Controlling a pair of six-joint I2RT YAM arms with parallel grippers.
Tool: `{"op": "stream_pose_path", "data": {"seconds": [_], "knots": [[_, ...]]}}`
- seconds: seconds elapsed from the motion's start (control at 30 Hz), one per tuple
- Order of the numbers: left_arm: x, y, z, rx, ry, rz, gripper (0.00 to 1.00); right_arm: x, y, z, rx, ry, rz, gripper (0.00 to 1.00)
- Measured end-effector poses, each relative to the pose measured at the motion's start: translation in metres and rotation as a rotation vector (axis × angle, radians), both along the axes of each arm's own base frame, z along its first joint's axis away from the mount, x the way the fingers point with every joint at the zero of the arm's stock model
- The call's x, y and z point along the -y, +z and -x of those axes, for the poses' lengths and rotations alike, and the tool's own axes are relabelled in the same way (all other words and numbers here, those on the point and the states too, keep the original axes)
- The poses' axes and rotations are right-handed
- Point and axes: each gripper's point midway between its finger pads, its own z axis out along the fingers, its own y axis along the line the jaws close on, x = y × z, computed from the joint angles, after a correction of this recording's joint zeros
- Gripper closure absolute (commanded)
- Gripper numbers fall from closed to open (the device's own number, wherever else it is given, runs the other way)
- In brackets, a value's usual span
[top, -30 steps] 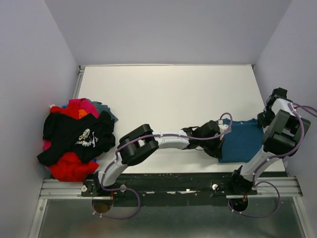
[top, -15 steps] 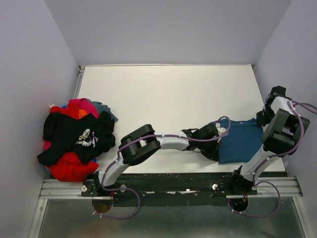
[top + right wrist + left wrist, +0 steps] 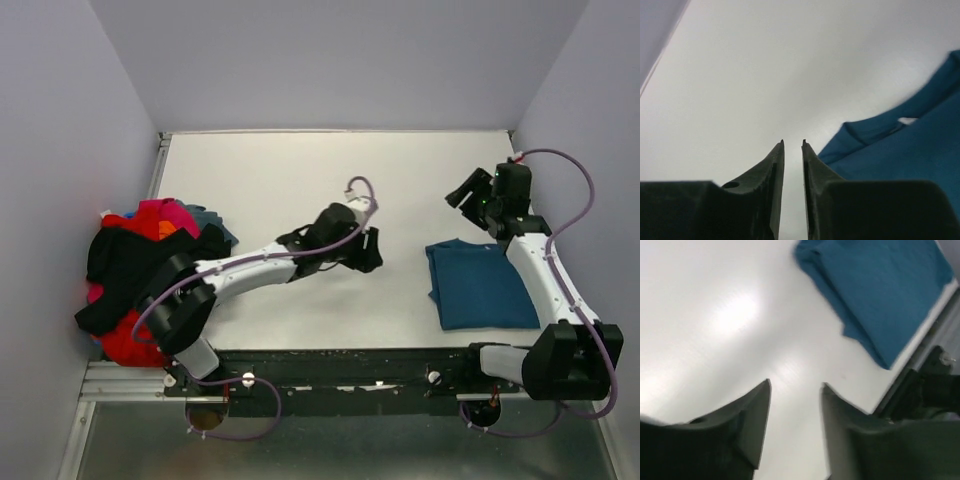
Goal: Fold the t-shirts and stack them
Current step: Put the neatly folded tshirt into the corner of the board with both arms
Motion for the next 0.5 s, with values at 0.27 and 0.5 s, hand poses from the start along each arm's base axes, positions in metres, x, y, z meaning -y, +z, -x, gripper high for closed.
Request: {"op": "stream_pose_path", "data": {"seconds": [0.27,0.5], "knots": [[-0.111,0.018,-0.021,0.192,0.319,0.016,0.01,-0.098,0.008,0.042,0.164,0.393,0.071,0.23],[-0.153,0.015,-0.022,0.321,0.452,0.035,0.01,-0.116,-0.013,0.074,0.307,0.494,0.058,0.25]]}}
